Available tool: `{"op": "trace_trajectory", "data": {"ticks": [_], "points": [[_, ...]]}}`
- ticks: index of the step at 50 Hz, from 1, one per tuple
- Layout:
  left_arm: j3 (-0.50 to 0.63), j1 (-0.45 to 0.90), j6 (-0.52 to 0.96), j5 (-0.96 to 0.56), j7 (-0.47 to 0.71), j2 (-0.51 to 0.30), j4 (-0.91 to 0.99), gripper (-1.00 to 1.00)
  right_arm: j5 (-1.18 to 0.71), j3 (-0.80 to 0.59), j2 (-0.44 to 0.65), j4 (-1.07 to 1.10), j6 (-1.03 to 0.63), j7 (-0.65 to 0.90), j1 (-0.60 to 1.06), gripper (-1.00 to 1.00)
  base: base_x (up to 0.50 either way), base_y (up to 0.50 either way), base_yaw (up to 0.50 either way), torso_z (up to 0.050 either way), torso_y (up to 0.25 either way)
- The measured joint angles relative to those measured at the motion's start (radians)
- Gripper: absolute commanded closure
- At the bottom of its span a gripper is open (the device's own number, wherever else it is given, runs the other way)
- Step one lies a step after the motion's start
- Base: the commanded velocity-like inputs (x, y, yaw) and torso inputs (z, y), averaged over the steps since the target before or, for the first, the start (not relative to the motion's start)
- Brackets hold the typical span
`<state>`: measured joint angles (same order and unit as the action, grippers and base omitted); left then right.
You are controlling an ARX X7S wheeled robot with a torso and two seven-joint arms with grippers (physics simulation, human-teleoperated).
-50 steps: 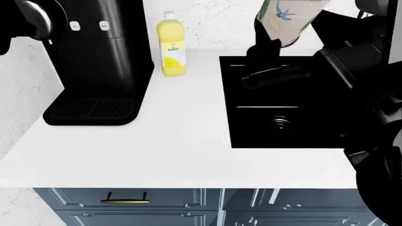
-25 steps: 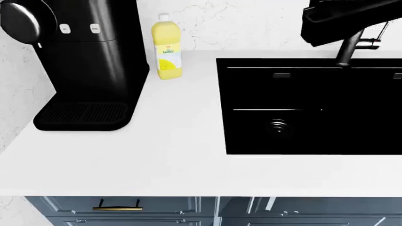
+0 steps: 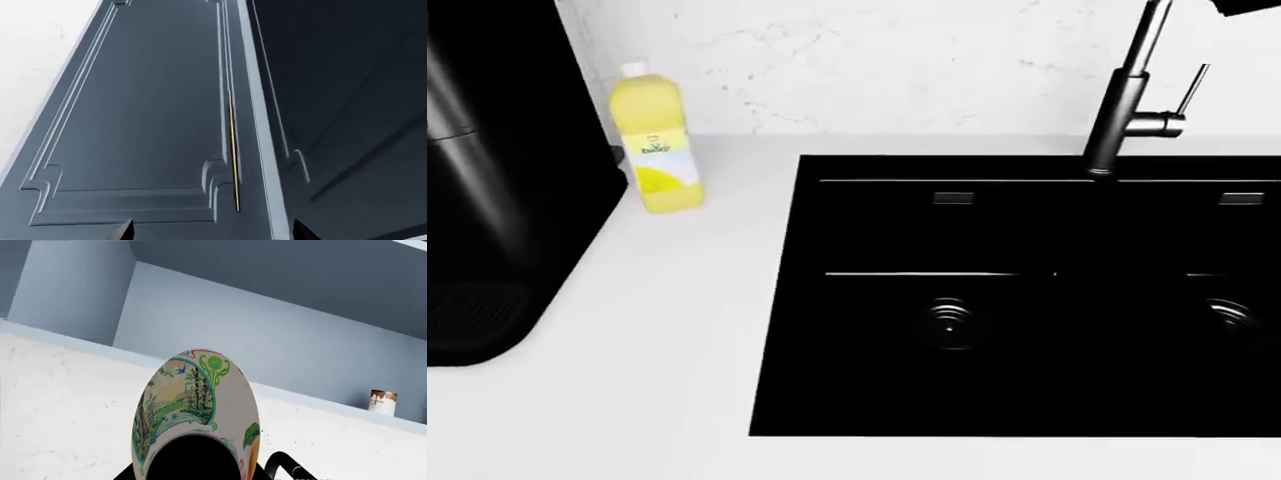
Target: Pick the honey bottle and canned food from the counter and place them in the cabinets closest to them.
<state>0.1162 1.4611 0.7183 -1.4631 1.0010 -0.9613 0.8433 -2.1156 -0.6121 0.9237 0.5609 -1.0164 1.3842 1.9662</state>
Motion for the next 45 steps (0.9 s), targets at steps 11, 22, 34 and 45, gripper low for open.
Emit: {"op": "trace_trajectory", "data": {"ticks": [11,22,34,45], "points": [[0.005,0.022,0.007,-0.013,0.008,-0.002,0.007,-1.0,-0.011,0.003,0.016,0.002,-0.002,0.024,0.04,1.0,0.25,-0.5,0.0,0.0,0.001],[-0.047,0.05,0.026,0.039,0.068,-0.017,0.075,-1.0,-0.005,0.004,0.018,0.005,-0.003,0.025,0.051,1.0,0.44,-0.34,0.0,0.003,0.0],[-0.052,0.059,0.022,0.038,0.053,-0.015,0.04,-1.0,0.008,0.008,0.018,0.024,0.004,0.02,0.048,1.0,0.5,-0.2,0.0,0.002,0.0],[-0.05,0.061,0.02,0.035,0.052,-0.017,0.032,-1.0,0.029,0.023,0.025,0.068,0.019,0.019,0.039,1.0,0.5,-0.14,0.0,0.001,0.0]]}}
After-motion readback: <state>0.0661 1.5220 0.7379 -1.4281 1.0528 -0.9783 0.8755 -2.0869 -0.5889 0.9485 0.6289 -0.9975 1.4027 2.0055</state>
